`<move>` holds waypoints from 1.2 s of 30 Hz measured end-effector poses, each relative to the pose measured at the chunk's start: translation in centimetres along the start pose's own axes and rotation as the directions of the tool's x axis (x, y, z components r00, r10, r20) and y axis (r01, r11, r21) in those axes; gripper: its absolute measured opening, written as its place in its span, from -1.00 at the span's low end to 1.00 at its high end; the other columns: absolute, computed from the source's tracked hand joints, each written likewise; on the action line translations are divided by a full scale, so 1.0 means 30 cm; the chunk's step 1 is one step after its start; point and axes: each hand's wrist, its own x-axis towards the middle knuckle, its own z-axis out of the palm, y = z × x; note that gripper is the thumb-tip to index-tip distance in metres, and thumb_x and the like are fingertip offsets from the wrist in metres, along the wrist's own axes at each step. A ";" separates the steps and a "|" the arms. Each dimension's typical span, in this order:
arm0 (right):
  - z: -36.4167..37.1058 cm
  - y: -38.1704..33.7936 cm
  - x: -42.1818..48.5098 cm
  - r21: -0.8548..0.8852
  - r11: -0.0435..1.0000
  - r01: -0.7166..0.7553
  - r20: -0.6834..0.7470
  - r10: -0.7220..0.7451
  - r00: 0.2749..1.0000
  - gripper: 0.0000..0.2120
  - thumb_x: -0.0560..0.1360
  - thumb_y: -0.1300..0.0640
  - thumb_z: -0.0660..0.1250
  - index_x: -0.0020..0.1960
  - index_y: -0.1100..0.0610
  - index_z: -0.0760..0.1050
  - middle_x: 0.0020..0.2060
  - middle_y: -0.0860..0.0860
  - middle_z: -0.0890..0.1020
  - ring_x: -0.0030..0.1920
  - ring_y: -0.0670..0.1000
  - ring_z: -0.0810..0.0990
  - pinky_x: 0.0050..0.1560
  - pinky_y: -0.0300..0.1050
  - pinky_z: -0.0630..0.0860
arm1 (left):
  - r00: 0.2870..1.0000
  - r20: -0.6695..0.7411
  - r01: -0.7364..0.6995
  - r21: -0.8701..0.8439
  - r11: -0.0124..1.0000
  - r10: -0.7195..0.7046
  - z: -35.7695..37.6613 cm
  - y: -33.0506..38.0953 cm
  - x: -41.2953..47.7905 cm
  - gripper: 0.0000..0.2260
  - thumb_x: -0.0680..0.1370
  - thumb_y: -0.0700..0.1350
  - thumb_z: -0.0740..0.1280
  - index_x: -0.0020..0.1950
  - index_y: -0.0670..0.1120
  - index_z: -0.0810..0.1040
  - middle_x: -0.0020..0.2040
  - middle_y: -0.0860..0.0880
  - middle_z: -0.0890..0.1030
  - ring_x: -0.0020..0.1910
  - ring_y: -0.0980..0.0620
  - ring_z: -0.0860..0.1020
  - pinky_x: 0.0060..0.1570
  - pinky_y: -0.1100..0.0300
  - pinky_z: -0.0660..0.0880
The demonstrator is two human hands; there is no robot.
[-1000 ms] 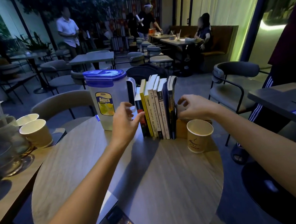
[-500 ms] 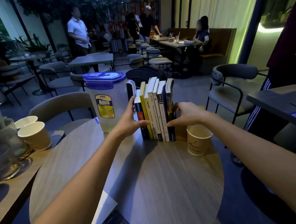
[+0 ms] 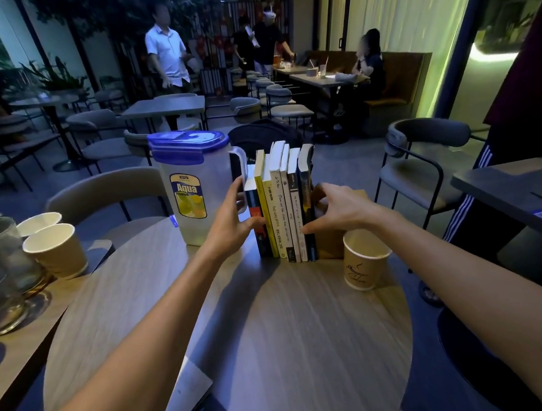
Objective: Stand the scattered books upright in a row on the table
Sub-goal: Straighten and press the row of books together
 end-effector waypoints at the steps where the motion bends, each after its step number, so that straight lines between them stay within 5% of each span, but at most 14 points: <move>1: 0.001 0.001 0.002 0.015 1.000 -0.001 0.003 0.001 1.000 -0.39 0.39 -0.06 0.57 0.31 0.07 0.39 0.17 -0.04 0.50 0.20 -0.04 0.46 0.05 -0.21 0.39 | 1.000 -0.007 -0.006 0.006 1.000 0.006 0.001 -0.003 0.002 -0.20 0.49 -0.26 0.46 0.60 0.05 0.09 0.46 -0.13 0.37 0.48 -0.10 0.34 0.32 -0.02 0.40; 10: 0.030 0.014 0.036 0.268 0.963 0.014 0.008 -0.017 1.000 -0.30 0.33 0.00 0.62 0.36 0.06 0.38 0.20 -0.06 0.53 0.20 -0.04 0.49 0.06 -0.25 0.43 | 0.997 -0.049 -0.059 0.088 0.994 0.064 -0.006 0.015 0.006 -0.31 0.53 -0.25 0.41 0.57 0.02 0.18 0.37 -0.09 0.47 0.29 0.12 0.40 0.23 0.12 0.44; 15: 0.031 0.033 0.051 0.275 0.961 -0.002 0.035 -0.008 0.999 -0.29 0.30 -0.10 0.62 0.35 0.02 0.42 0.24 -0.03 0.58 0.26 0.01 0.54 0.27 -0.01 0.49 | 0.998 -0.037 -0.045 0.087 0.995 0.049 0.001 0.005 0.004 -0.29 0.54 -0.24 0.40 0.60 0.04 0.12 0.41 -0.09 0.45 0.42 -0.02 0.40 0.32 0.00 0.43; 19: 0.047 0.027 0.055 0.191 0.982 -0.010 0.056 -0.001 0.998 -0.35 0.35 -0.19 0.55 0.35 -0.03 0.44 0.27 -0.02 0.59 0.25 0.03 0.54 0.15 -0.07 0.47 | 0.999 0.008 -0.033 0.077 0.997 0.033 0.021 -0.008 -0.011 -0.14 0.50 -0.23 0.45 0.62 0.10 -0.01 0.50 -0.05 0.36 0.49 0.01 0.32 0.38 -0.04 0.37; 24: 0.035 0.006 0.045 0.081 0.997 0.002 0.062 -0.007 0.998 -0.39 0.40 -0.19 0.52 0.36 -0.01 0.44 0.01 -0.13 0.57 -0.03 -0.09 0.56 -0.12 -0.23 0.47 | 0.986 -0.156 -0.037 0.141 0.989 0.059 0.081 -0.024 -0.020 -0.11 0.45 -0.18 0.51 0.62 0.04 0.04 0.48 -0.04 0.34 0.46 0.06 0.31 0.40 -0.06 0.40; 27: 0.005 0.003 0.027 -0.028 0.999 0.024 0.091 -0.021 0.996 -0.44 0.42 -0.09 0.53 0.34 -0.04 0.41 0.05 -0.16 0.47 0.05 -0.12 0.47 -0.04 -0.23 0.43 | 0.949 -0.306 -0.033 0.150 0.988 0.079 0.126 -0.022 -0.056 -0.17 0.44 -0.13 0.53 0.59 -0.04 0.13 0.40 -0.05 0.33 0.34 0.18 0.31 0.32 0.22 0.34; 29: -0.017 0.015 0.022 -0.098 0.995 0.016 0.132 -0.003 0.991 -0.55 0.43 -0.02 0.55 0.17 -0.13 0.36 -0.04 -0.19 0.46 -0.06 -0.18 0.46 -0.12 -0.26 0.41 | 0.934 -0.348 -0.038 0.120 0.992 0.078 0.148 -0.024 -0.080 -0.23 0.43 -0.08 0.54 0.54 -0.04 0.21 0.35 -0.04 0.37 0.32 0.16 0.36 0.27 0.26 0.37; 31: -0.034 0.025 0.025 -0.140 0.990 0.020 0.158 0.002 0.987 -0.56 0.43 0.02 0.54 0.09 -0.15 0.31 -0.10 -0.18 0.45 -0.14 -0.19 0.44 -0.20 -0.30 0.37 | 0.942 -0.329 -0.036 0.088 0.996 0.063 0.161 -0.027 -0.088 -0.24 0.42 -0.04 0.55 0.52 -0.04 0.24 0.34 -0.03 0.39 0.34 0.10 0.39 0.30 0.19 0.43; 36: -0.063 0.015 0.049 -0.209 0.976 0.060 0.200 -0.017 0.980 -0.46 0.40 -0.04 0.57 0.24 -0.12 0.34 -0.07 -0.20 0.46 -0.03 -0.12 0.48 -0.01 -0.18 0.44 | 0.951 -0.308 -0.013 0.082 0.997 0.038 0.165 -0.026 -0.080 -0.20 0.41 -0.02 0.56 0.54 -0.04 0.21 0.34 -0.03 0.40 0.34 0.05 0.41 0.32 0.00 0.48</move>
